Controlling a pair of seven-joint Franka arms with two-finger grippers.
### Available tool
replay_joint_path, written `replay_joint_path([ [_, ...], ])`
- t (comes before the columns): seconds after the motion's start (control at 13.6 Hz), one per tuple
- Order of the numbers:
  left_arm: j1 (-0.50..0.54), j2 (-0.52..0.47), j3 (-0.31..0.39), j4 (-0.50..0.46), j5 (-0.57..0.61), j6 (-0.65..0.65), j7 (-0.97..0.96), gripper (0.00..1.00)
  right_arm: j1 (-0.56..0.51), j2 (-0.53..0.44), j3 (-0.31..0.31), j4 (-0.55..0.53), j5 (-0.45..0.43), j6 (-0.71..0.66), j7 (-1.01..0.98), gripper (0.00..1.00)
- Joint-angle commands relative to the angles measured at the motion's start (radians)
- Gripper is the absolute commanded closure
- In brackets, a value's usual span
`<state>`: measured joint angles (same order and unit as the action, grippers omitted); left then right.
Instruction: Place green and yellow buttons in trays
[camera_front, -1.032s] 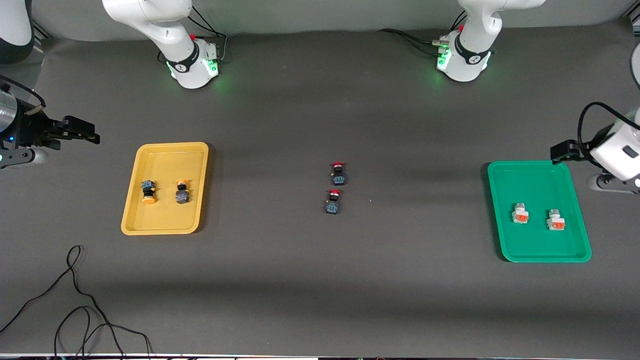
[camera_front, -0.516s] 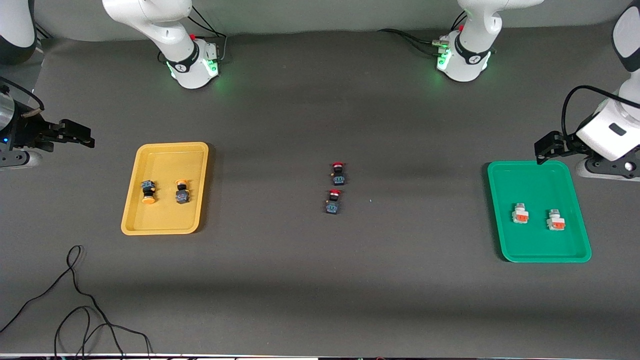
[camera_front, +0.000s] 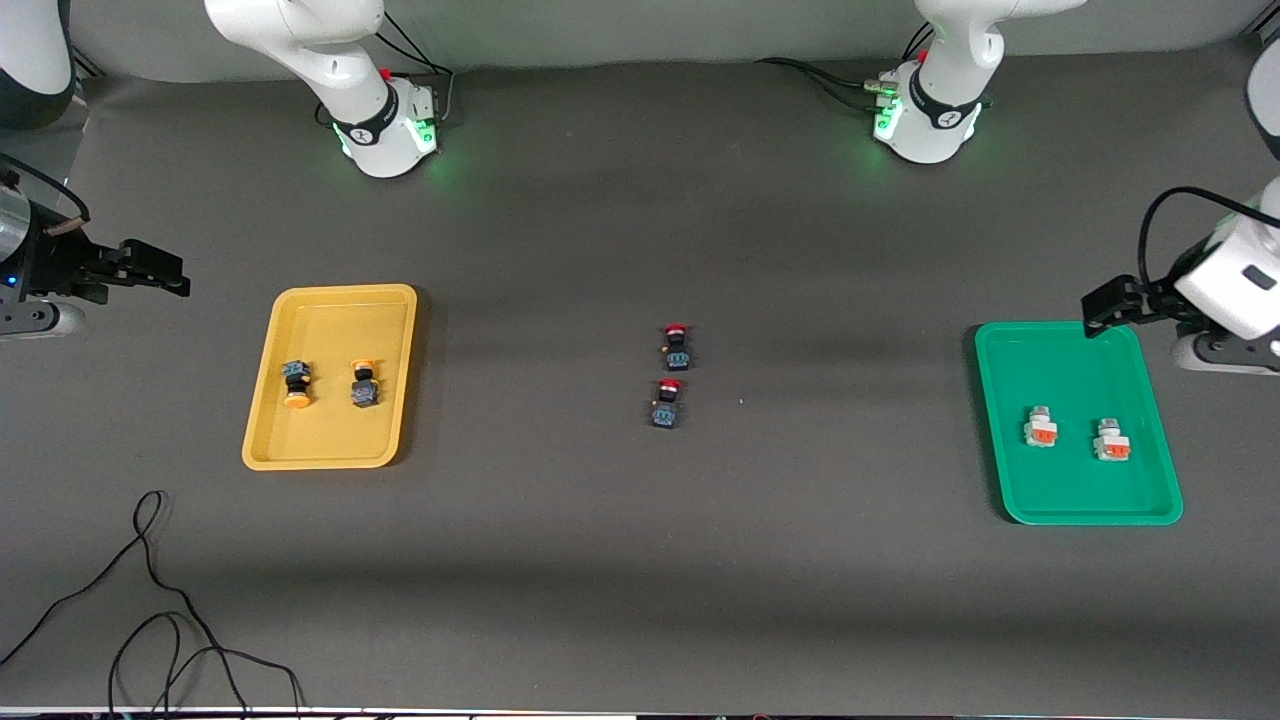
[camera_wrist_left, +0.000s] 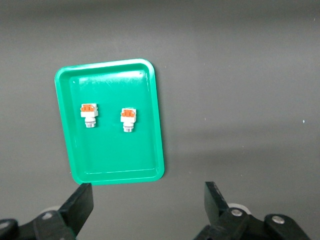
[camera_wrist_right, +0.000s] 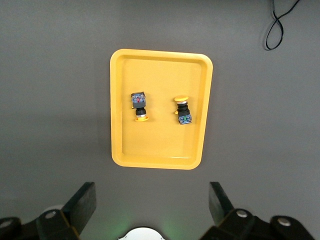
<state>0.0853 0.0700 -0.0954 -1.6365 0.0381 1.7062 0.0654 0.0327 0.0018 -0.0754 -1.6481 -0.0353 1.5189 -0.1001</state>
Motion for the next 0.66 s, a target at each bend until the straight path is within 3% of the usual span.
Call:
replay_joint_path([
  [0.0, 0.005, 0.033, -0.004, 0.049, -0.021, -0.026, 0.04, 0.01, -0.007, -0.008, 0.009, 0.002, -0.009, 0.004, 0.023, 0.0],
  [0.59, 0.022, 0.036, -0.003, 0.05, -0.018, -0.046, 0.048, 0.01, -0.007, 0.009, 0.011, 0.027, -0.006, 0.004, 0.02, 0.0],
])
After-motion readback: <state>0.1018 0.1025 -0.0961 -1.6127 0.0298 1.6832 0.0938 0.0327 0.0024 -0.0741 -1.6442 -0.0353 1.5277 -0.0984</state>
